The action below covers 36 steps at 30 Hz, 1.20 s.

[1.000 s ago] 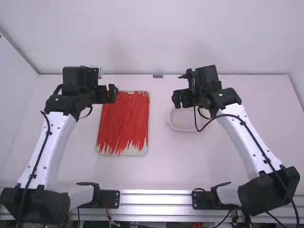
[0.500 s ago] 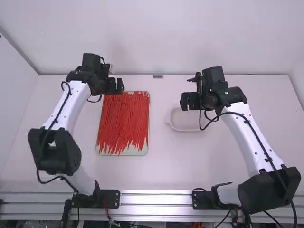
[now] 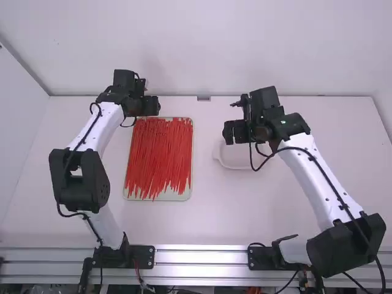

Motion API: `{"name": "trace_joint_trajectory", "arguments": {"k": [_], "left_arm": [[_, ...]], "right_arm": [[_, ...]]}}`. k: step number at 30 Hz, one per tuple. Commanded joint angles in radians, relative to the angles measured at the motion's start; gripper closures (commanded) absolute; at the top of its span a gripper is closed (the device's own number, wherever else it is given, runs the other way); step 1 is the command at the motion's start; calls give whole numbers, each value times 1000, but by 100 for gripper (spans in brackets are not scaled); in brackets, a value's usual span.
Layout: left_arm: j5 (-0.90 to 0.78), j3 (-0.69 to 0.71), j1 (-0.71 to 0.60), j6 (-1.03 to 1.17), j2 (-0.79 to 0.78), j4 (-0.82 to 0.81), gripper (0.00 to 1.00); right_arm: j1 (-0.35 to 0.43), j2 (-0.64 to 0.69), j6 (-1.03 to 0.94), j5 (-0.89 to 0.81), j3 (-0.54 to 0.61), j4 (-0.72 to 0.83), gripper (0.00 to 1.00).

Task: Fasten the cable tie

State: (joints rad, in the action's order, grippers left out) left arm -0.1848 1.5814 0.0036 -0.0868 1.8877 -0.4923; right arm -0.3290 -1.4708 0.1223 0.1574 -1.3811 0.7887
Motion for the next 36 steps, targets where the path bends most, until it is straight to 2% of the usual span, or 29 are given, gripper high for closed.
{"name": "trace_joint_trajectory", "arguments": {"k": [1,7,15,21,27,30,33,36], "left_arm": [[29,27,2,-2,44,5,28],[44,20,2,1,108,26,43],[44,-72,-9,-21,144,160,45],[44,-153,-10,-21,163,280,42],[42,-194,-10,-21,183,319,44],[43,-197,-11,-21,189,318,52],[27,-197,-18,-10,190,319,70],[21,-197,-18,8,190,331,76]], "right_arm": [[-8,-9,-7,0,-29,1,2],[-6,-10,-6,0,-29,2,2],[-6,-10,-5,0,-29,2,2],[-6,-10,5,1,-29,6,2],[-6,-10,5,0,-29,19,2],[-6,-10,4,0,-29,24,2],[-6,-10,4,0,-29,24,2],[-6,-10,4,0,-29,24,2]]}}
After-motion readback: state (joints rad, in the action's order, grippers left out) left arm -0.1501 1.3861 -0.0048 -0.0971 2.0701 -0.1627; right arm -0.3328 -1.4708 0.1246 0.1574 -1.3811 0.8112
